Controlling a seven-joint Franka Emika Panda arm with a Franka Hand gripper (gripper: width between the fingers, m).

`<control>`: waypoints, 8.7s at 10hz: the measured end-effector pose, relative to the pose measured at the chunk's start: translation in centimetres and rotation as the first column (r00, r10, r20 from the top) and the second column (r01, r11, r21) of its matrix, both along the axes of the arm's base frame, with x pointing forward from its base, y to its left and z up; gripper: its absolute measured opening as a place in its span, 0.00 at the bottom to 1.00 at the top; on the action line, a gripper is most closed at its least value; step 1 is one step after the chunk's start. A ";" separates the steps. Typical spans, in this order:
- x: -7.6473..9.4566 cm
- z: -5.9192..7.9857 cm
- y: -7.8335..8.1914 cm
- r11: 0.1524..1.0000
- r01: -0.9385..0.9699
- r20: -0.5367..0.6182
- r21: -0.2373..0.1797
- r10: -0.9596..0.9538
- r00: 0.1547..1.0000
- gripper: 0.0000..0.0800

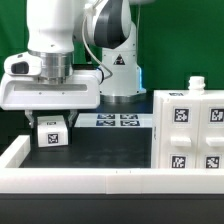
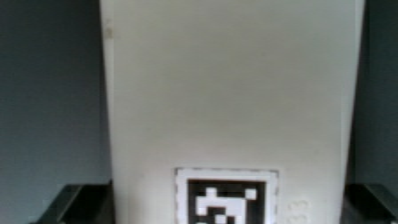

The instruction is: Assemble cabinet

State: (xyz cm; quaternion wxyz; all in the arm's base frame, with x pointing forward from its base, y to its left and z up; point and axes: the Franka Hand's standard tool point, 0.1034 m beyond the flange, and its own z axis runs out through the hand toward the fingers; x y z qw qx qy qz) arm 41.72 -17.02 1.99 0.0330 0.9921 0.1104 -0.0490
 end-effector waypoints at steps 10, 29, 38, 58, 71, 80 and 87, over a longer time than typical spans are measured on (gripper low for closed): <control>6.5 13.8 11.6 0.990 0.124 0.083 0.069 -0.129 0.988 0.70; 19.0 16.8 25.5 0.986 0.156 0.056 0.056 -0.159 0.986 0.70; 19.7 15.0 25.0 0.993 0.103 0.051 0.054 -0.105 0.993 0.70; 19.8 14.6 25.3 0.618 0.774 0.138 0.135 -0.785 0.603 0.70; 19.8 14.8 25.8 -0.197 0.969 0.016 0.146 -0.979 -0.202 0.99; 20.4 16.1 26.4 0.142 0.976 0.015 0.163 -0.990 0.142 1.00; 20.6 16.3 26.9 0.775 0.606 0.100 0.180 -0.627 0.772 1.00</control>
Offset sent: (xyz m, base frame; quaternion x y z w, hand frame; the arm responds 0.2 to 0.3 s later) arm 0.0026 0.0269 0.0694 0.0193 -0.0266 0.0239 0.9992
